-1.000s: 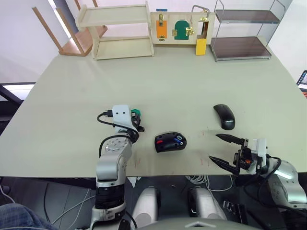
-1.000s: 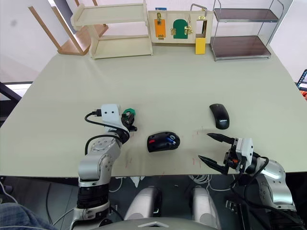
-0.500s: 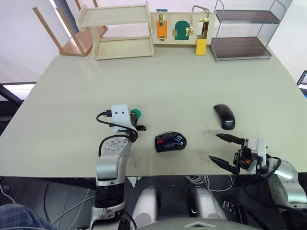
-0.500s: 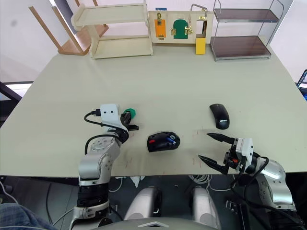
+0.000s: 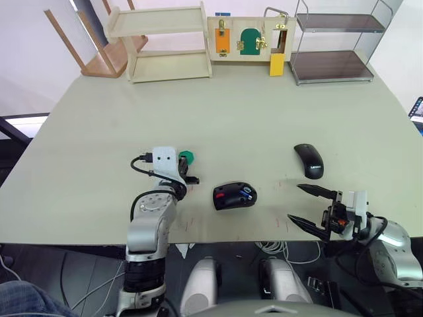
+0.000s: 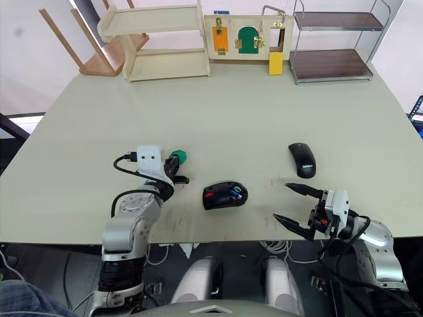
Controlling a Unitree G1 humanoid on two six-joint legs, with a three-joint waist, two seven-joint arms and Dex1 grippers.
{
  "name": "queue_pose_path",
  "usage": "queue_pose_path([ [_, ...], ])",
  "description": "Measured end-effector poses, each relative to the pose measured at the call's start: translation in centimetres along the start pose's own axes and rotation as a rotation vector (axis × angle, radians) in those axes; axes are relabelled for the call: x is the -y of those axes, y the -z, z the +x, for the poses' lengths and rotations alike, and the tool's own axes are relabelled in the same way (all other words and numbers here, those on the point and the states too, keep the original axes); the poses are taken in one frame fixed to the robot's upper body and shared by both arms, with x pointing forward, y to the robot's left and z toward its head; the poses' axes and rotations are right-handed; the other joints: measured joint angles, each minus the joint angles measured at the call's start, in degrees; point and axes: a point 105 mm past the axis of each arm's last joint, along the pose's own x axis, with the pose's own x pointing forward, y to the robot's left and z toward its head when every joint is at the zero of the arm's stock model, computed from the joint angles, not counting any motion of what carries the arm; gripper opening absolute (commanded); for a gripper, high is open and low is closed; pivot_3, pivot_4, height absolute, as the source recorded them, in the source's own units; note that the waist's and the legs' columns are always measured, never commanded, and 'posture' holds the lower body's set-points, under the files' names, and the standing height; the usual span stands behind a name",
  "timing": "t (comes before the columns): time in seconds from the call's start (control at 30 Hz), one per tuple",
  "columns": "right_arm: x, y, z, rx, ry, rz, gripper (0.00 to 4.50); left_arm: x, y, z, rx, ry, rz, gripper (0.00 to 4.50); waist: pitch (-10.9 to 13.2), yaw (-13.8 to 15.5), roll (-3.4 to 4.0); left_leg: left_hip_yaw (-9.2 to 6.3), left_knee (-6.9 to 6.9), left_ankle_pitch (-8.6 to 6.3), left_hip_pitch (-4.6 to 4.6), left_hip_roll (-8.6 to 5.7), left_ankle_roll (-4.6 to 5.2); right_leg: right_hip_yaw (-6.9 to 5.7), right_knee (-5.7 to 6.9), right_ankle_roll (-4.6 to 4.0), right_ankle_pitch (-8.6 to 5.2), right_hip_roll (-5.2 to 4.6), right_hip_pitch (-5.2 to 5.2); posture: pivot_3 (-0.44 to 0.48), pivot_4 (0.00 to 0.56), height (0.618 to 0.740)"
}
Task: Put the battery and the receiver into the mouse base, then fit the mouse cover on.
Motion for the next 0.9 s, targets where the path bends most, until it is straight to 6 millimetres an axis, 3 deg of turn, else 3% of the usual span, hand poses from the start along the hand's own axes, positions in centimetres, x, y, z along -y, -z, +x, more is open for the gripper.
queue_pose_path([
  [0.37,0.0,-0.8,0.3,0.042,-0.014,0.005,4.5,1.0,-4.5,-2.0,0.065,0.535,0.307,0.11,0.01,-0.02,0.01,0.05,0.0,0.0,0.03,0.01,0.0,0.02,0.05,-0.2,-0.13,-0.01,-0.02,0.0,0.15,0.74],
  [0.63,0.8,-3.0,1.5,0.051,-0.004,0.084,4.5,2.4,-6.6,-3.6,0.053,0.973,0.473,0.11,0.03,0.07,-0.01,0.05,0.0,0.0,-0.01,0.02,0.0,0.01,0.06,-0.13,-0.18,0.01,-0.06,0.0,0.15,0.74],
  [0.9,1.7,-4.4,3.2,-0.011,0.046,0.211,4.5,4.3,-6.2,-4.4,-0.003,1.294,0.626,0.11,0.03,-0.11,-0.02,0.06,0.0,0.0,-0.11,0.02,0.01,0.04,0.05,-0.16,-0.12,0.03,-0.11,0.0,0.15,0.74],
])
